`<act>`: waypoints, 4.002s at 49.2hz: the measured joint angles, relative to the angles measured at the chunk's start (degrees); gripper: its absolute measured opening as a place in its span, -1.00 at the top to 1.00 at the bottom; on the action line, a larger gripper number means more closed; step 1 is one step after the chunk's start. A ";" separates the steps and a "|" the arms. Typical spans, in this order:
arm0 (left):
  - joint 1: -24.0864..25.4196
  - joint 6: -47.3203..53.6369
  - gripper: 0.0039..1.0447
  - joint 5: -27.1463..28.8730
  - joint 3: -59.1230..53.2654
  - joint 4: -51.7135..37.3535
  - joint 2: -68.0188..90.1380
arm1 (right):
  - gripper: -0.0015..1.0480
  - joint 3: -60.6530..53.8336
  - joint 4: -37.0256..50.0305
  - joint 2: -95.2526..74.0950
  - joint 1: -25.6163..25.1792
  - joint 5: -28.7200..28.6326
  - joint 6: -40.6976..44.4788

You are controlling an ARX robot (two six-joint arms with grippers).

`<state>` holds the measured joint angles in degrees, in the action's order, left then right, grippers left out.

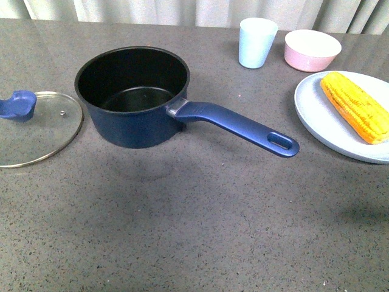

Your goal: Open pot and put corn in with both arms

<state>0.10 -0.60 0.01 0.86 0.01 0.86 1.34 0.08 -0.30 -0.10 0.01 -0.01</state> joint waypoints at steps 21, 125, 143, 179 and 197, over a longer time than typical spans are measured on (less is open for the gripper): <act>0.00 0.13 -0.82 0.00 0.00 0.00 -0.02 | -0.83 0.00 0.00 0.00 0.00 0.00 0.00; 0.00 0.15 -0.84 0.00 0.00 0.00 -0.02 | 0.43 60.17 6.01 -114.44 0.48 -2.82 11.87; 0.00 0.15 -0.84 0.00 0.00 0.00 -0.02 | 0.62 63.54 2.47 -103.36 4.83 -8.15 11.15; 0.00 0.15 -0.84 0.00 0.00 0.00 -0.02 | 0.72 99.76 -7.67 -128.85 34.25 -9.51 5.22; 0.00 0.15 -0.84 0.00 0.00 0.00 -0.02 | -0.30 96.19 -6.80 -129.55 35.45 -9.03 4.31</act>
<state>0.10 -0.45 0.01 0.86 0.01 0.84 97.54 -6.72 -129.84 35.35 -9.02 4.29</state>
